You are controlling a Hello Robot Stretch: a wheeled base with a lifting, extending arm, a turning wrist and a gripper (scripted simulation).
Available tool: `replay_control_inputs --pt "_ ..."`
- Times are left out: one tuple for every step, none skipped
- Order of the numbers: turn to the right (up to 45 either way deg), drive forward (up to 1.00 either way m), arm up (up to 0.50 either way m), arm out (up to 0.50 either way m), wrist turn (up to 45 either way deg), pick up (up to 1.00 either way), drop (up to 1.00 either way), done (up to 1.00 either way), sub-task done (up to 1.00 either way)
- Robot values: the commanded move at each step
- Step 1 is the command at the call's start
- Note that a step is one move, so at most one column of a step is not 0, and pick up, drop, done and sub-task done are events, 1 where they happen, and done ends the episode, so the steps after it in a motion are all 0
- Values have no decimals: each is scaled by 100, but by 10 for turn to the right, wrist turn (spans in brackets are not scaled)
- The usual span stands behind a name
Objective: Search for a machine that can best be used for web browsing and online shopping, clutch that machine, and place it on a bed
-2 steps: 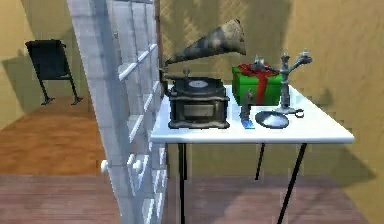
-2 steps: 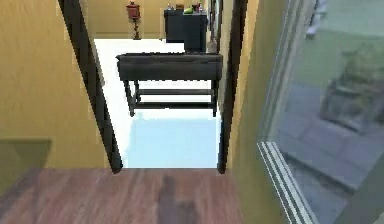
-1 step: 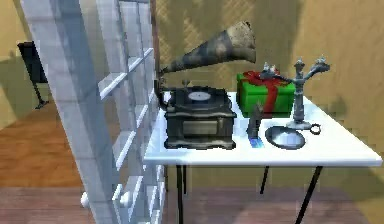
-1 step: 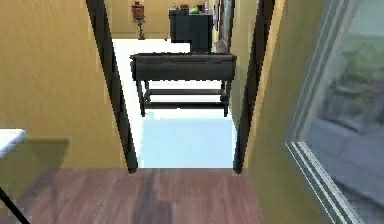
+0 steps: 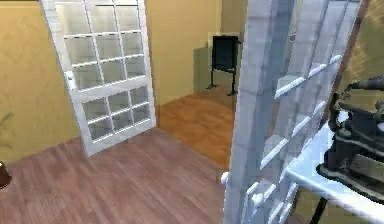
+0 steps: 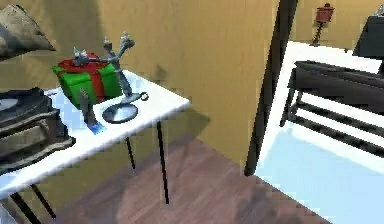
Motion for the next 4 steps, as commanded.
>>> replay_control_inputs --pt "-420 0 0 0 0 0 0 0 0" --pt "-30 0 0 0 0 0 0 0 0" --pt "0 45 0 0 0 0 0 0 0" --pt "450 0 0 0 0 0 0 0 0"
